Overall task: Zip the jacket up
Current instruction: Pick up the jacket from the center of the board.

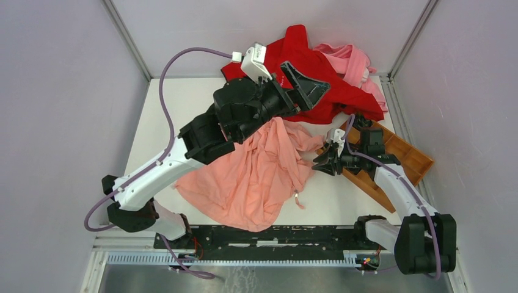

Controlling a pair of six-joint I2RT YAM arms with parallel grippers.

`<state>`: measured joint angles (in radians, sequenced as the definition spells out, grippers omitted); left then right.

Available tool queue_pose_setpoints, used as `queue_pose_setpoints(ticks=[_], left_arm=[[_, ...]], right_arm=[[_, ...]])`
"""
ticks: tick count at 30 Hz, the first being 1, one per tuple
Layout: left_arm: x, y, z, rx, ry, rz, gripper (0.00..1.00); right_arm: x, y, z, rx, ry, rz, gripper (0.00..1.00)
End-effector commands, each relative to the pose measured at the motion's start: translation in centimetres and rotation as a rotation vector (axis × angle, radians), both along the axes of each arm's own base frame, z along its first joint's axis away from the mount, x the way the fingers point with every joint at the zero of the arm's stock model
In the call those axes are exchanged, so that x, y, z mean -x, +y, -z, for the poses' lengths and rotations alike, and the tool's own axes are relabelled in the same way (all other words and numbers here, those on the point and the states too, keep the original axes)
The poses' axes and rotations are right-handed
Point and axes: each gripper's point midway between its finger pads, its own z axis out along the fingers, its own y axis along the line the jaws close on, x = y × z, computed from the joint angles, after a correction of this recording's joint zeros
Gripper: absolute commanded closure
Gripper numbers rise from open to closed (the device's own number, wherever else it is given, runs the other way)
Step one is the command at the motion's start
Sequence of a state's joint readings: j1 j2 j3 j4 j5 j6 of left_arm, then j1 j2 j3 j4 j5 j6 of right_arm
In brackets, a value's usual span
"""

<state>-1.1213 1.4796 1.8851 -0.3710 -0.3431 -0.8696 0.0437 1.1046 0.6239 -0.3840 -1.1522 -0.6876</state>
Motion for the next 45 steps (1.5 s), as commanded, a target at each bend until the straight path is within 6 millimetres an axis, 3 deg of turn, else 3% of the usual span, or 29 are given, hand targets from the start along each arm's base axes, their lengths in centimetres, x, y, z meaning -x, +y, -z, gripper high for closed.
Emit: queue_pose_setpoints(ticks=[1, 5, 7, 11, 13, 17, 20, 24, 28, 31, 38, 42, 45], left_arm=[[0.5, 1.5, -3.9, 0.084, -0.043, -0.016, 0.00], [2.2, 1.2, -3.8, 0.036, -0.104, 0.052, 0.00], [2.3, 2.2, -1.0, -0.081, -0.177, 0.047, 0.00], [2.7, 5.8, 11.3, -0.496, -0.292, 0.084, 0.00], [2.8, 8.5, 16.9, -0.670, -0.225, 0.095, 0.01], [1.9, 14.3, 25.5, -1.032, -0.047, 0.015, 0.05], [1.7, 16.3, 29.5, -1.254, 0.003, 0.063, 0.06], [1.1, 18.3, 33.3, -1.519, -0.055, 0.177, 0.07], [1.0, 20.4, 37.7, -1.575, -0.037, 0.315, 0.12], [1.4, 19.6, 39.1, -1.481, 0.021, 0.402, 0.20], [1.2, 20.8, 41.0, -1.584, 0.120, 0.434, 0.35], [1.4, 20.0, 39.4, -1.507, 0.226, 0.363, 0.33], [0.7, 20.2, 39.7, -1.463, 0.276, 0.230, 0.22]], right_arm=[[0.1, 0.1, -0.4, -0.017, -0.011, -0.020, 0.63], [-0.2, -0.1, -0.4, 0.005, -0.029, -0.005, 0.63], [-0.3, -0.3, -0.5, 0.017, -0.041, 0.001, 0.63], [-0.1, -0.2, -1.1, 0.013, -0.065, -0.009, 0.64], [0.0, -0.2, -1.5, 0.012, -0.083, -0.010, 0.63], [0.1, -0.1, -2.0, 0.005, -0.099, -0.016, 0.63], [0.3, -0.1, -2.2, 0.002, -0.105, -0.020, 0.63], [0.2, -0.1, -2.1, 0.007, -0.110, -0.017, 0.63], [0.2, -0.2, -2.1, 0.009, -0.111, -0.014, 0.64], [0.2, -0.2, -2.0, 0.010, -0.110, -0.015, 0.63], [0.1, -0.2, -1.9, 0.012, -0.107, -0.014, 0.63], [0.1, -0.2, -1.9, 0.012, -0.104, -0.014, 0.63], [0.2, -0.2, -1.8, 0.009, -0.099, -0.016, 0.63]])
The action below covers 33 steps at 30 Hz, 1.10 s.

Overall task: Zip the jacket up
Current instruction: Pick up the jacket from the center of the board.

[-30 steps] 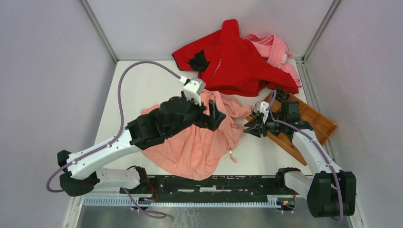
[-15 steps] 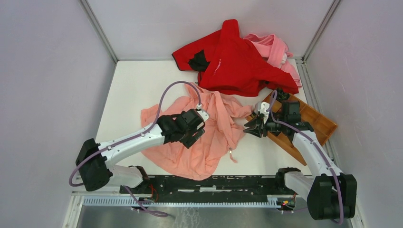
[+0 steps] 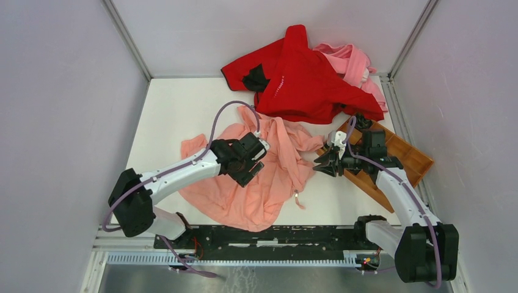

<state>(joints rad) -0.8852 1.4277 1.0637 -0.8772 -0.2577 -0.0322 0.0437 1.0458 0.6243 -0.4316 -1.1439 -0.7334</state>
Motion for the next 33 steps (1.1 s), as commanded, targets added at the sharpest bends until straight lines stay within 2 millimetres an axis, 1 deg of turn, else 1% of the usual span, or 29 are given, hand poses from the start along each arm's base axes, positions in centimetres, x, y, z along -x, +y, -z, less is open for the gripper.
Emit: queue_pose_setpoints(ticks=[1, 4, 6, 7, 10, 12, 15, 17, 20, 22, 23, 26, 30, 33], left_arm=[[-1.0, -0.5, -0.9, 0.092, -0.048, -0.198, 0.20], [-0.8, -0.7, 1.0, 0.130, 0.002, -0.276, 0.21], [-0.6, -0.7, 2.1, 0.137, 0.014, -0.292, 0.21], [-0.6, -0.6, 2.6, 0.140, 0.020, -0.299, 0.23], [-0.8, -0.4, 3.2, 0.153, 0.026, -0.319, 0.30], [-1.4, 0.0, 3.5, 0.155, 0.017, -0.339, 0.34], [-2.2, 0.8, 4.3, 0.135, 0.019, -0.372, 0.43], [-2.4, 0.9, 5.0, 0.126, 0.034, -0.379, 0.50], [-2.6, 0.7, 5.6, 0.125, 0.043, -0.377, 0.51], [-2.9, 0.8, 5.7, 0.117, 0.036, -0.381, 0.52], [-3.1, 0.8, 5.6, 0.118, 0.031, -0.381, 0.57], [-3.4, 0.8, 5.2, 0.127, 0.017, -0.385, 0.78], [-3.6, 0.7, 4.1, 0.158, 0.000, -0.384, 0.98], [-3.5, -0.4, 2.2, 0.248, -0.007, -0.376, 0.98]], right_arm=[[-0.4, 0.0, -1.1, -0.007, -0.043, -0.008, 0.63], [-0.5, 0.0, -1.0, -0.005, -0.041, -0.006, 0.63], [-0.5, 0.0, -0.9, -0.005, -0.039, -0.006, 0.63], [-0.5, 0.0, -0.9, -0.006, -0.038, -0.006, 0.64], [-0.4, 0.0, -0.9, -0.007, -0.036, -0.009, 0.63], [-0.4, 0.1, -0.8, -0.009, -0.034, -0.011, 0.63], [-0.4, 0.0, -0.7, -0.008, -0.028, -0.009, 0.63], [-0.4, 0.1, -0.7, -0.010, -0.028, -0.012, 0.63], [-0.4, 0.0, -0.6, -0.009, -0.025, -0.009, 0.63], [-0.4, 0.1, -0.6, -0.011, -0.021, -0.012, 0.64], [-0.4, 0.1, -0.6, -0.011, -0.020, -0.012, 0.64], [-0.3, 0.1, -0.5, -0.013, -0.015, -0.015, 0.64], [-0.2, 0.2, -0.6, -0.018, -0.015, -0.018, 0.64], [0.0, 0.3, -0.6, -0.033, -0.009, -0.031, 0.64]])
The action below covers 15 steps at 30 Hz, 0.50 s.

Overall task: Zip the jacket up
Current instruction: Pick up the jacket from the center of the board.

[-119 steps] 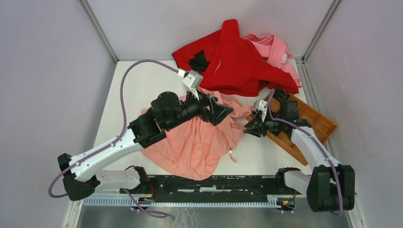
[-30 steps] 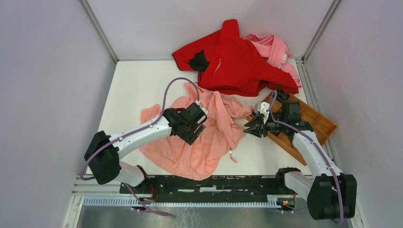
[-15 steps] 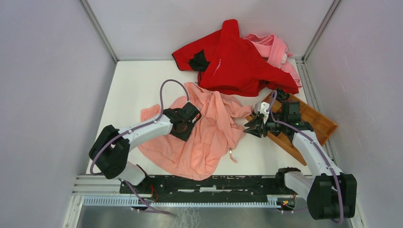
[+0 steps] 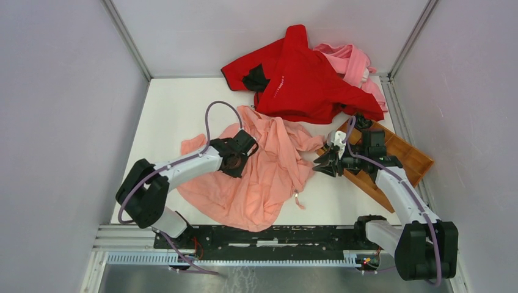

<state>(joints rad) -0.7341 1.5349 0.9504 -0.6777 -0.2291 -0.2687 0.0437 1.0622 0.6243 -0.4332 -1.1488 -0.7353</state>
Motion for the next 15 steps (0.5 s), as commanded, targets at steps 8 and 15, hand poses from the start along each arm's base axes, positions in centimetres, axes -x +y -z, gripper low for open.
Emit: queue_pose_setpoints(ticks=[8, 15], left_arm=[[-1.1, -5.6, -9.6, 0.469, -0.172, 0.010, 0.98], [-1.1, -8.7, -12.7, 0.699, -0.185, 0.052, 0.98]], right_arm=[[1.9, 1.5, -1.0, -0.109, -0.019, -0.120, 0.64], [4.0, 4.4, -0.6, -0.110, -0.069, -0.282, 0.63]])
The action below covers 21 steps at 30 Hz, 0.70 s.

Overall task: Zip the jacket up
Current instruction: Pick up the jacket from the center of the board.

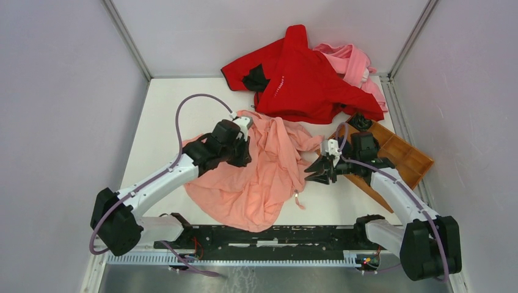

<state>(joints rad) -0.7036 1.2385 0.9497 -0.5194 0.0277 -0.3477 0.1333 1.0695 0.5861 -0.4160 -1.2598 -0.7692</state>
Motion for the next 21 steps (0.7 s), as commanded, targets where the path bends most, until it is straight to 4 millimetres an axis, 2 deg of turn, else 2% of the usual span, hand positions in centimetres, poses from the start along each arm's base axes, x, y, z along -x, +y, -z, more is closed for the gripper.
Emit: queue_pose_setpoints(ticks=[1, 5, 8, 10, 15, 21], left_arm=[[-0.4, -3.1, -3.2, 0.222, -0.019, 0.037, 0.98], [-0.5, -4.4, -4.6, 0.329, -0.016, 0.067, 0.98], [-0.6, -5.3, -5.6, 0.415, -0.011, 0.089, 0.98], [-0.7, -5.7, -6.3, 0.462, -0.016, 0.098, 0.98], [-0.8, -6.5, -8.2, 0.576, -0.055, 0.126, 0.98], [-0.3, -7.1, -8.8, 0.655, -0.073, 0.179, 0.98]], right_arm=[[1.2, 2.1, -0.5, -0.039, -0.088, -0.134, 0.62], [1.3, 3.8, -0.6, -0.035, -0.154, -0.190, 0.57], [0.3, 5.4, -1.8, -0.060, -0.192, -0.157, 0.50], [-0.7, 6.2, -3.0, -0.087, -0.226, -0.111, 0.42], [-1.3, 8.3, -5.2, -0.201, -0.137, -0.054, 0.35], [-1.1, 8.4, -4.5, -0.275, -0.028, 0.020, 0.16]])
